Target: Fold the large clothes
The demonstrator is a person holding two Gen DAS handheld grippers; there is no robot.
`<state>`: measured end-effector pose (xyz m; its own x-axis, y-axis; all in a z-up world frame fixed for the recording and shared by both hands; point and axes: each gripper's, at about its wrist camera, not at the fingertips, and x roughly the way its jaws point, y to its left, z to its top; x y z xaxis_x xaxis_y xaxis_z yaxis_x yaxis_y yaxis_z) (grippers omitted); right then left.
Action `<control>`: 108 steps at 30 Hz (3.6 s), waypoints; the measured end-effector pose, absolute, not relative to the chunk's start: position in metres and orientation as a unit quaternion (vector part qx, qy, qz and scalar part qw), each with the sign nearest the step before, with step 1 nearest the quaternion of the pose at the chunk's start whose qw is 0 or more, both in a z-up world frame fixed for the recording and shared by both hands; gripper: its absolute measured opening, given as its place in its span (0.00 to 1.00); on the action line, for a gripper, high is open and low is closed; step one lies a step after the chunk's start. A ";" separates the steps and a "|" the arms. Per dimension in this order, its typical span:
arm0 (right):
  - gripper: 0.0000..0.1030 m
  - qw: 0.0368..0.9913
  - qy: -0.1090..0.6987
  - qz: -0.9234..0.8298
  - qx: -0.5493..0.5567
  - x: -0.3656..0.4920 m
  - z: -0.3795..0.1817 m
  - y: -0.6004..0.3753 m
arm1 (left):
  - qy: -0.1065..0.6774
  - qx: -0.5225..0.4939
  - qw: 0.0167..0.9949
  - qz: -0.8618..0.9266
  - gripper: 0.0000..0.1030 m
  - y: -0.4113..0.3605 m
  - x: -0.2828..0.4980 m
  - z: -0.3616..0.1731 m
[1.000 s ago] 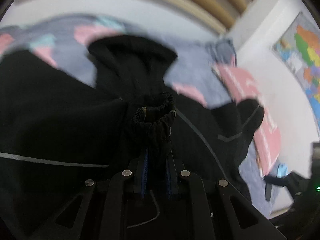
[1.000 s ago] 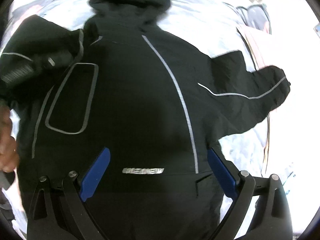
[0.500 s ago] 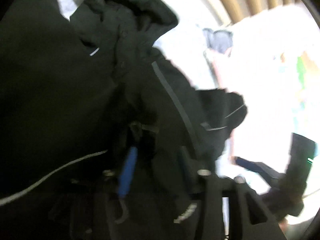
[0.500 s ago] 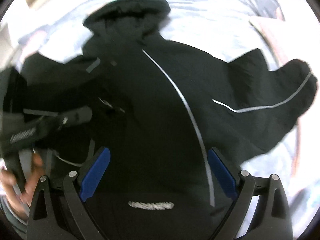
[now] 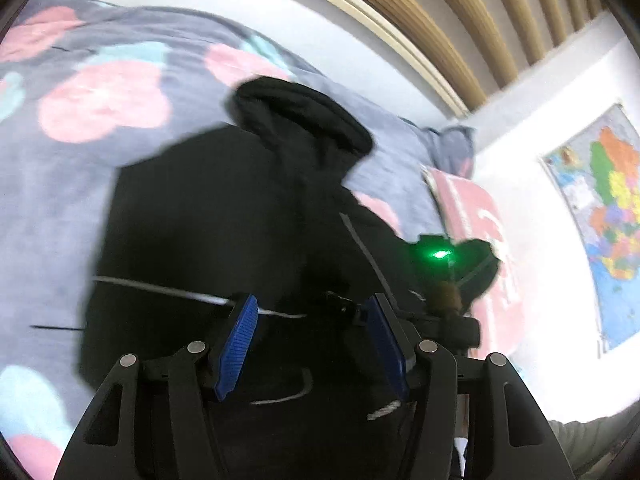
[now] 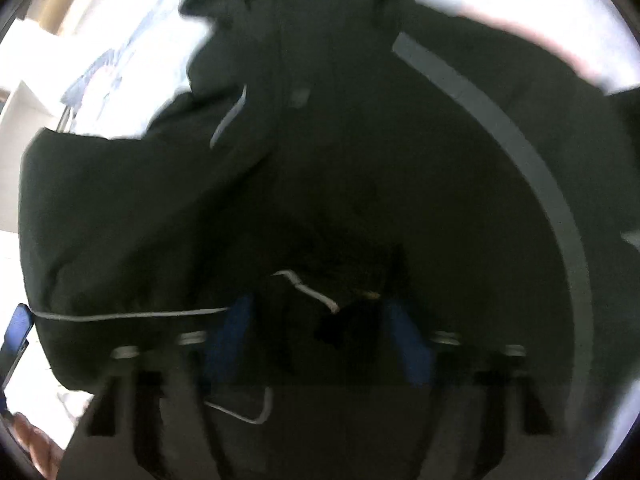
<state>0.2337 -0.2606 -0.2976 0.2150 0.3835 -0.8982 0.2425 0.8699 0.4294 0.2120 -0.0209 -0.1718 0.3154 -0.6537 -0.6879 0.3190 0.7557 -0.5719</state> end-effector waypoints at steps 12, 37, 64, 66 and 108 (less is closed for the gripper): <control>0.32 0.850 0.520 -0.065 0.051 0.194 -0.169 -0.317 | 0.488 -0.176 0.812 -0.268 0.57 -0.014 0.241 -0.179; 0.59 0.838 0.530 -0.066 0.117 0.145 -0.212 -0.376 | 0.535 -0.089 0.814 -0.208 0.57 -0.082 0.248 -0.238; 0.59 0.829 0.534 -0.102 0.130 0.085 -0.208 -0.450 | 0.592 0.045 0.786 -0.169 0.63 -0.183 0.194 -0.259; 0.59 0.829 0.526 -0.135 0.134 0.076 -0.203 -0.491 | 0.591 0.046 0.784 -0.182 0.63 -0.197 0.191 -0.257; 0.18 0.812 0.439 -0.362 0.129 0.032 -0.134 -0.746 | 0.566 0.081 0.699 -0.430 0.63 -0.461 0.195 -0.256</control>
